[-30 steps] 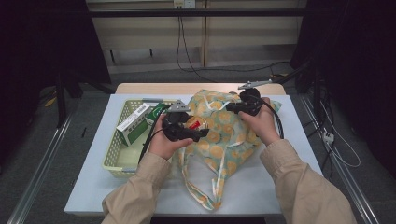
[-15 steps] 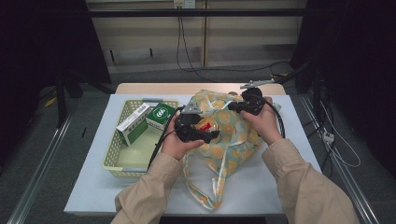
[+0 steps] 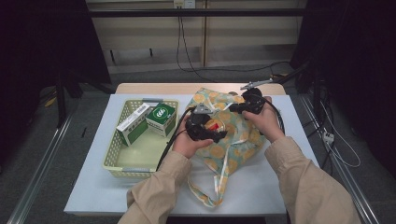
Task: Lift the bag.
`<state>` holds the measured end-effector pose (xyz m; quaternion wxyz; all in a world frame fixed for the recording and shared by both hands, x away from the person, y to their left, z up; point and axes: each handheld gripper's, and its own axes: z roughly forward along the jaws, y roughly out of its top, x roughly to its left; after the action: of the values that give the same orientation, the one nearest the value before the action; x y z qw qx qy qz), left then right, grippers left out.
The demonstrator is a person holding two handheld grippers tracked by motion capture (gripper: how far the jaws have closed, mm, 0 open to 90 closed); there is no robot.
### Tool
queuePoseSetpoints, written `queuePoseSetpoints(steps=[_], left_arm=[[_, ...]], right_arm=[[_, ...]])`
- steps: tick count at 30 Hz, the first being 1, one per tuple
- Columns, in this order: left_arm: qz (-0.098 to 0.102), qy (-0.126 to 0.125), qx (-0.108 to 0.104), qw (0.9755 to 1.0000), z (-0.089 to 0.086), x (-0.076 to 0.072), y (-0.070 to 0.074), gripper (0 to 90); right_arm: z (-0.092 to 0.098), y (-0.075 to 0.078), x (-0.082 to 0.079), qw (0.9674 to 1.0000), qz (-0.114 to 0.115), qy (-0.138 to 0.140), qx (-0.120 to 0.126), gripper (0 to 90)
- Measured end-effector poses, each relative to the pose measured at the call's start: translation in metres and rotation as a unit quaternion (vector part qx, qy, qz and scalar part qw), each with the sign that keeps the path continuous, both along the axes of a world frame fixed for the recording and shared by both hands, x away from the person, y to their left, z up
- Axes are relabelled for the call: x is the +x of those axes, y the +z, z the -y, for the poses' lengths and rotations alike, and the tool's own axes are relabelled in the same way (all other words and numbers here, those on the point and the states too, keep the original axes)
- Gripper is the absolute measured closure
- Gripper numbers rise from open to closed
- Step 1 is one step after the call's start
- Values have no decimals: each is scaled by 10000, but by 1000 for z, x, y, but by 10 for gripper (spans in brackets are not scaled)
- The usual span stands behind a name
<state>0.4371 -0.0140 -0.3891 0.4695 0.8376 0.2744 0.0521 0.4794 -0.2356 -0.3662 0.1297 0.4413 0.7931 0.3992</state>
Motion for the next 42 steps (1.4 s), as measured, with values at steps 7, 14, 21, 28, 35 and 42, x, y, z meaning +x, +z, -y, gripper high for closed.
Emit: queuePoseSetpoints(steps=[7,14,21,28,35,42], left_arm=[[66,230,44,9997,14,15,-12,205],[143,324,206,9992,37,35,-13,204],[202,781,230,9965,54,60,-26,130],[85,516,268,9983,46,45,-14,96],[97,510,258,9983,18,25,3,110],[149,545,297,9980,-8,8,23,94]], right_arm=[[5,3,1,10000,27,-75,56,900],[6,4,0,9999,-19,-107,90,900],[5,7,-3,9999,-17,-98,24,900],[6,7,-5,9999,3,-110,-38,900],[6,3,-10,9998,-5,-169,-87,900],[7,1,-15,9997,-4,-221,-122,900]])
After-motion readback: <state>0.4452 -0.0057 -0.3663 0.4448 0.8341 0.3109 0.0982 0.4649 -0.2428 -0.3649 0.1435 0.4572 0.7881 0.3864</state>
